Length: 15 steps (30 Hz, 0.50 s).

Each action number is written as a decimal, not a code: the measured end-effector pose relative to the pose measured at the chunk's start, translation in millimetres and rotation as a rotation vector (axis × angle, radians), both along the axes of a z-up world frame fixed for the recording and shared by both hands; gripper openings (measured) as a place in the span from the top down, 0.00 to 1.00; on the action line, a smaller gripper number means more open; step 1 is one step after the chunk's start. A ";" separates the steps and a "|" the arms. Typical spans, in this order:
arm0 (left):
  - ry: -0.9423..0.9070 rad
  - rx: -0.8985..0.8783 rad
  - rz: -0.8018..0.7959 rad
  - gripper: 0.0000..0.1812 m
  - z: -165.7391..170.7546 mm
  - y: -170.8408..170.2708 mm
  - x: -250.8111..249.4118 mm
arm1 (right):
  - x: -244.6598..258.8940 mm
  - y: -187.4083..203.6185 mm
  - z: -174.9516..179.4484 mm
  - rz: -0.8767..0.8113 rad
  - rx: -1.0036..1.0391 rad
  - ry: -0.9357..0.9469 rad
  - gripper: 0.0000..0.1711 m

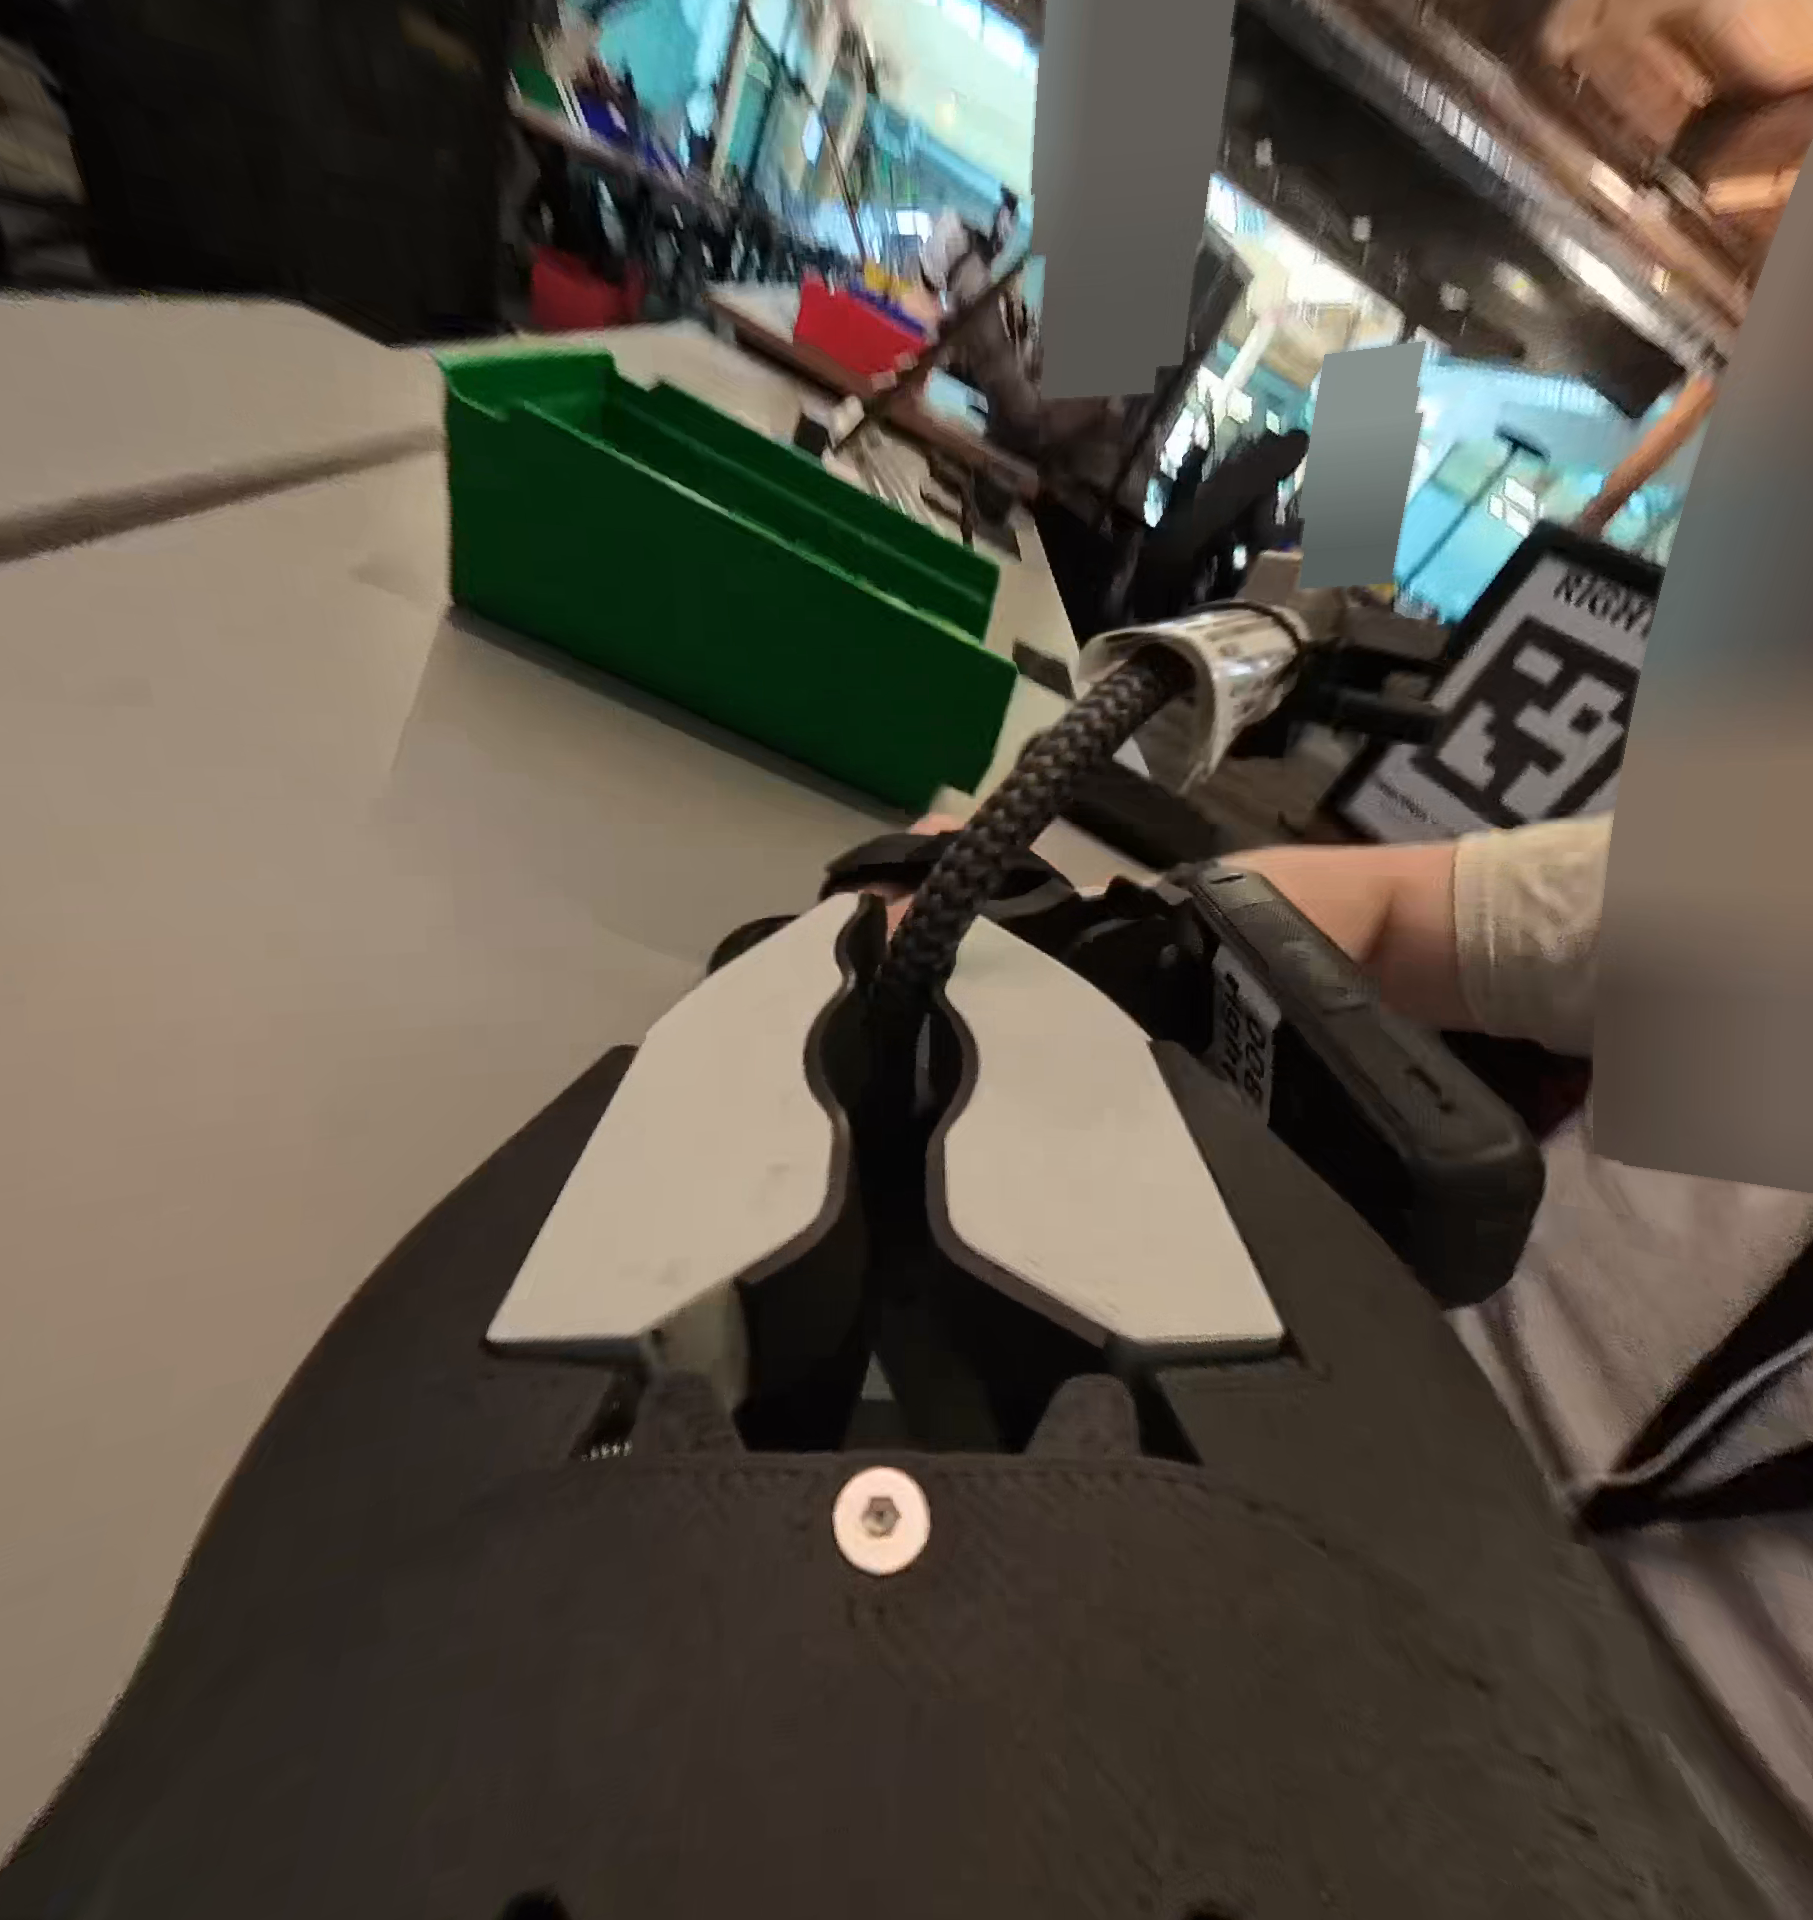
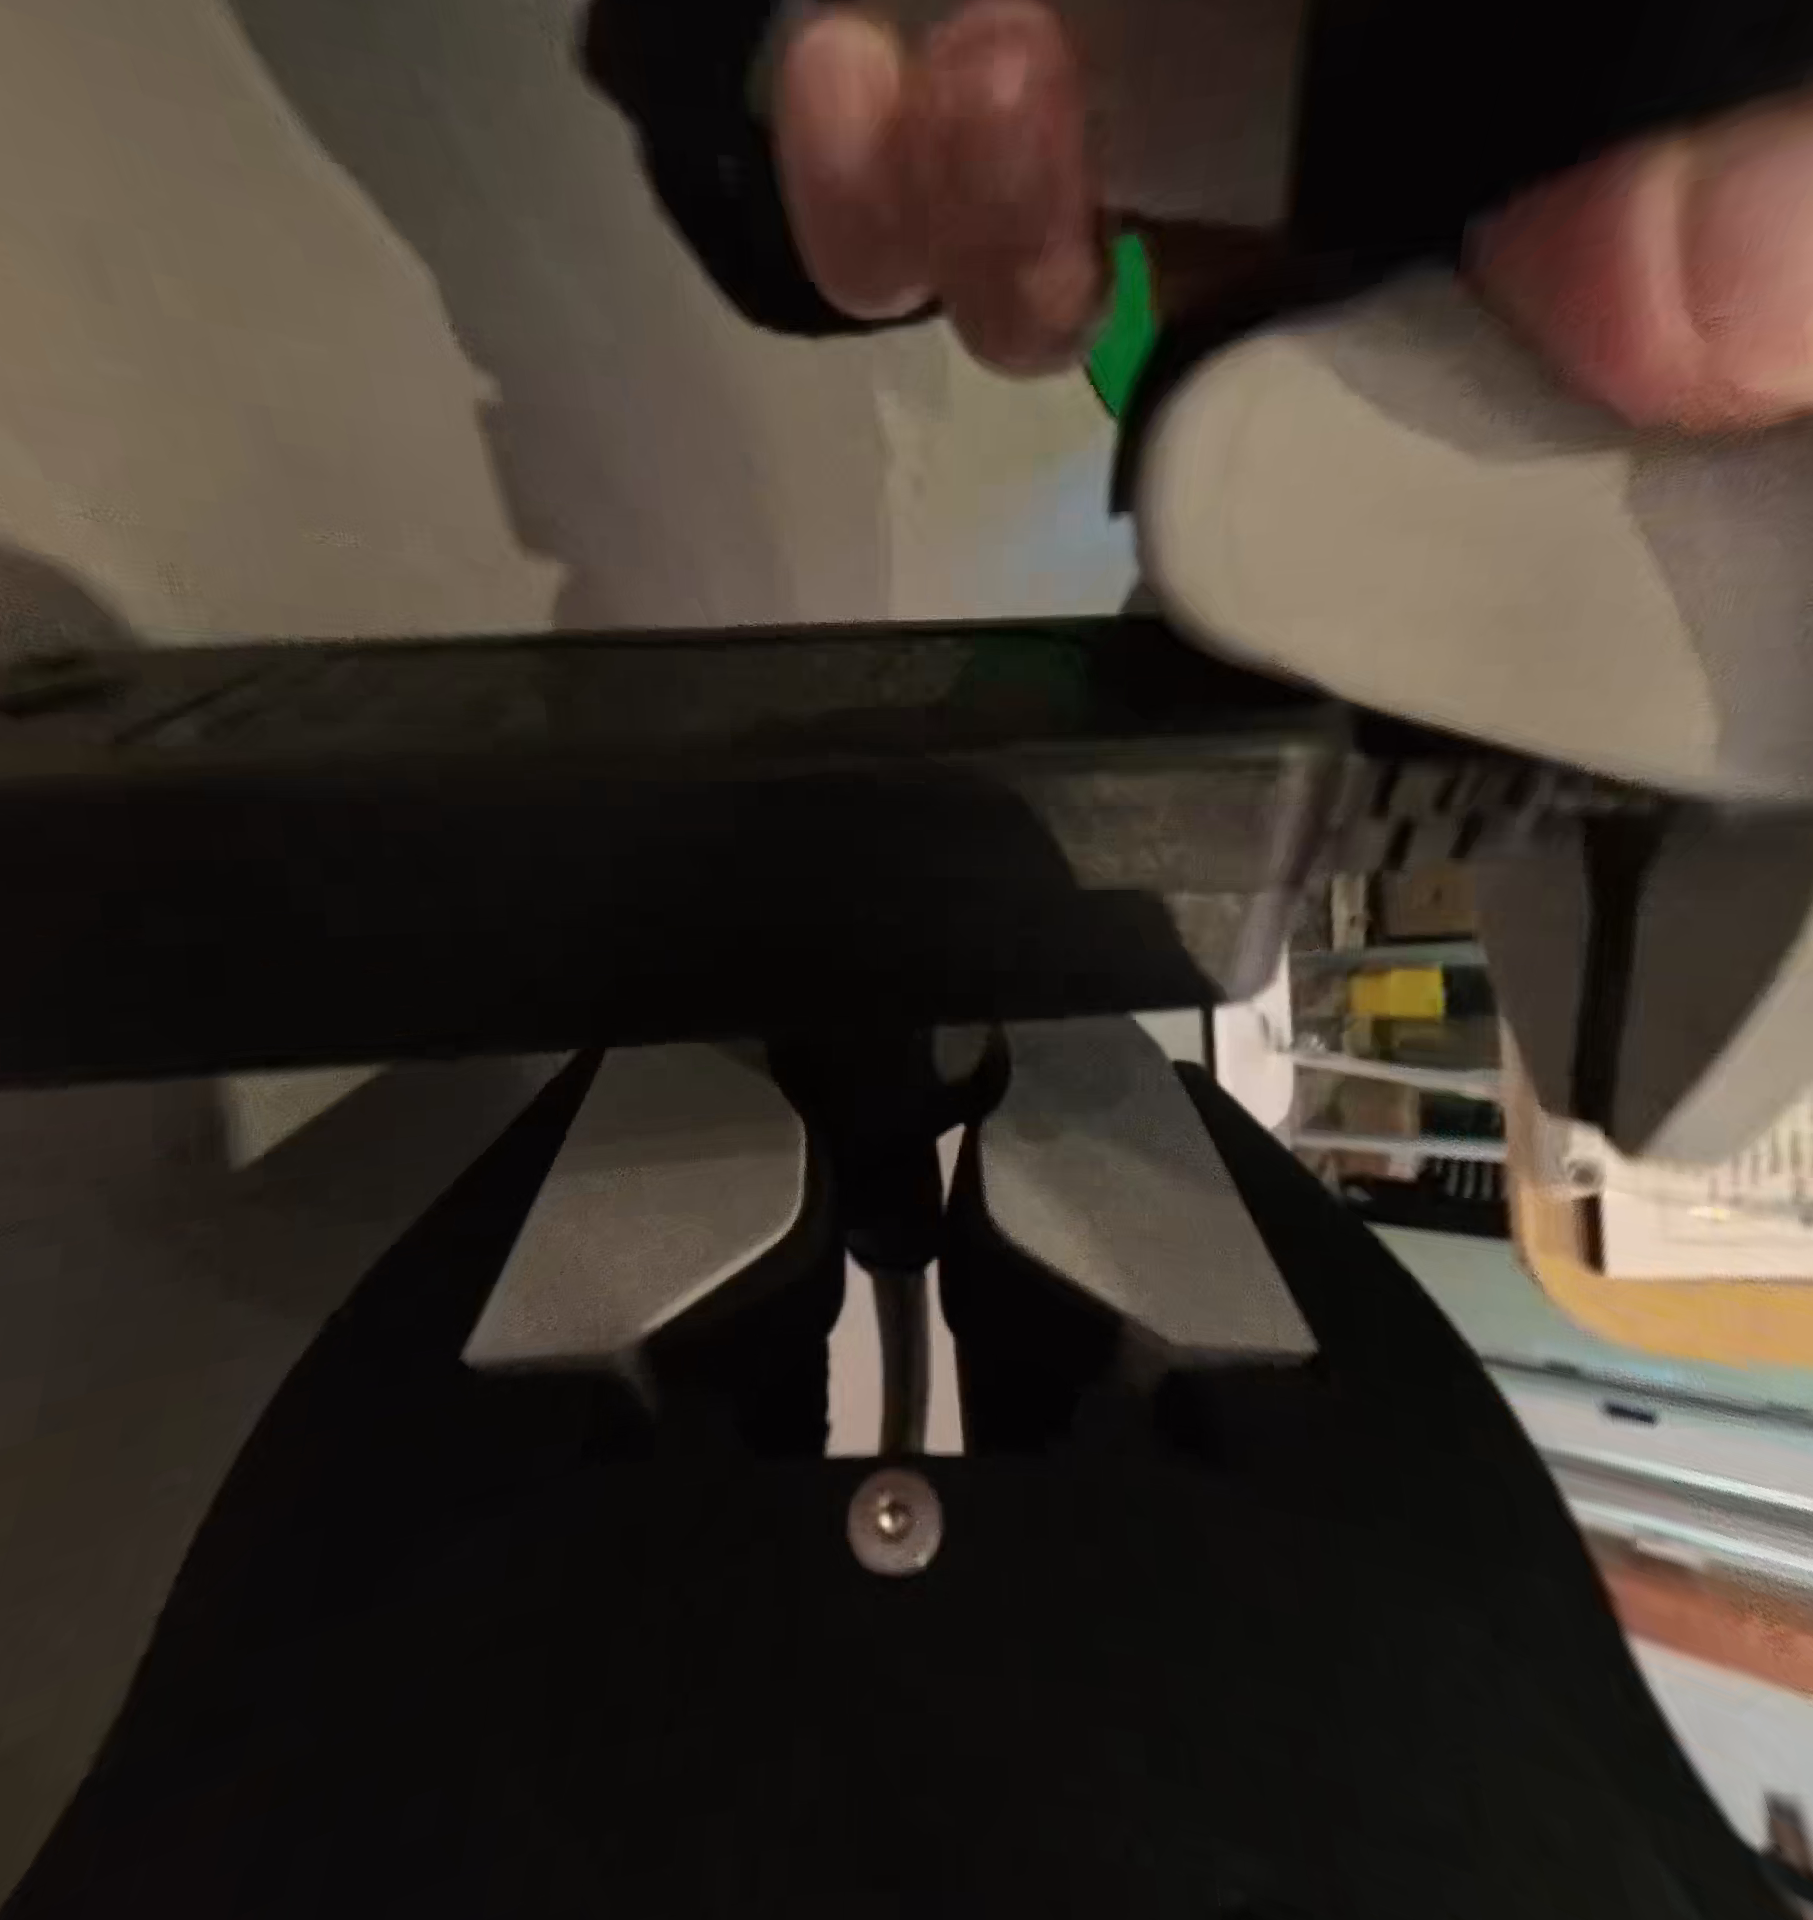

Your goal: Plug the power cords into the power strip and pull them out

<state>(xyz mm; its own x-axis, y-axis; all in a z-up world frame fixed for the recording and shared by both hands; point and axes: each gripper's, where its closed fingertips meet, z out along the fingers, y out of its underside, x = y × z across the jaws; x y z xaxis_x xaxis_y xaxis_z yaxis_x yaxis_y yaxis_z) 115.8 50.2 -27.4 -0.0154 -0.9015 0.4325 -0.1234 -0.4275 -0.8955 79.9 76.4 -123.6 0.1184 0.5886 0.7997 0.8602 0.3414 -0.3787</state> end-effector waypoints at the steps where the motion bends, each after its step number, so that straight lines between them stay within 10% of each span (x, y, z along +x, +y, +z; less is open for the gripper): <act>1: -0.043 -0.005 0.013 0.98 1.0 2.9 -2.5 | 2.7 2.2 1.1 -0.029 -0.010 0.019 0.89; 11: -0.164 0.020 0.127 0.97 1.4 6.7 -15.3 | 16.7 1.6 3.8 -0.158 -0.005 0.089 0.89; 15: -0.168 -0.064 0.279 0.71 -2.1 30.0 -25.8 | 51.6 28.3 9.4 -0.378 0.009 0.099 0.89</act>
<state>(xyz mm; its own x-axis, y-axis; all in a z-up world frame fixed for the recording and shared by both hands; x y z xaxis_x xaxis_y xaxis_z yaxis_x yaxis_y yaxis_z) 90.0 80.2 -29.5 0.1526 -0.8520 0.5007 0.1539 -0.4800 -0.8637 131.5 104.6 -114.2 0.4026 0.4820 0.7782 0.8854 0.0109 -0.4647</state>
